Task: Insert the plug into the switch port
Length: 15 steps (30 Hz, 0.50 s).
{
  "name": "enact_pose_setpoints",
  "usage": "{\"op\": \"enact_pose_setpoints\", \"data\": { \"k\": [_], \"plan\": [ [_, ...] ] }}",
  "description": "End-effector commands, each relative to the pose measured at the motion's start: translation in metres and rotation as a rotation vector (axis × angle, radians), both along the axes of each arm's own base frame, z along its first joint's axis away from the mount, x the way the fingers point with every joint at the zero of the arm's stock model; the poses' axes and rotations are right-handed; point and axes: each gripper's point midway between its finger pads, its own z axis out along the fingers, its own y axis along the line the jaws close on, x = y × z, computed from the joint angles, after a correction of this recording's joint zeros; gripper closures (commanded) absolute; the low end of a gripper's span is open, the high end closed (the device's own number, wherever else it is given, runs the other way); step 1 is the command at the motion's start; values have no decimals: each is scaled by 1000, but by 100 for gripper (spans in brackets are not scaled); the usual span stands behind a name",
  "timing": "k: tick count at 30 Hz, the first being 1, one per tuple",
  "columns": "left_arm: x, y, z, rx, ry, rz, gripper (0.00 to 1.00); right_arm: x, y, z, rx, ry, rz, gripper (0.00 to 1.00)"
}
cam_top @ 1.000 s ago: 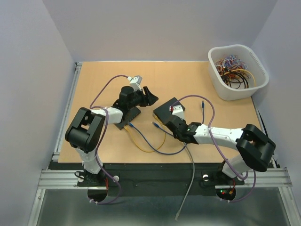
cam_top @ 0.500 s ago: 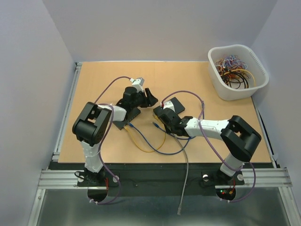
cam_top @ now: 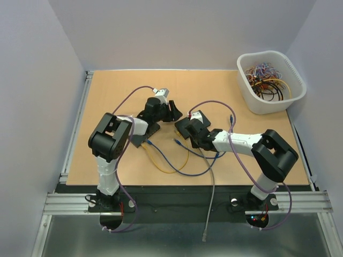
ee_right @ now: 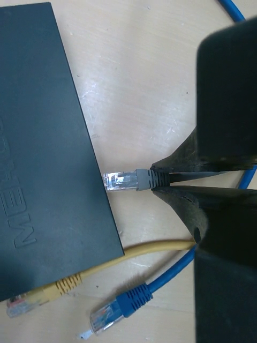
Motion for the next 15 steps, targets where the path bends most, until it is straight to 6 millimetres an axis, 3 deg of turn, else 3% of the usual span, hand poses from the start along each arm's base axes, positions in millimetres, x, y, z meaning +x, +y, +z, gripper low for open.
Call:
{"op": "enact_pose_setpoints", "data": {
  "k": [1,15],
  "plan": [
    [8,-12,14,-3,-56,-41,39,15,11,14,61,-45,-11,99],
    [2,-35,-10,22,-16,-114,39,12,34,14,121,5,65,100]
  ]
}}
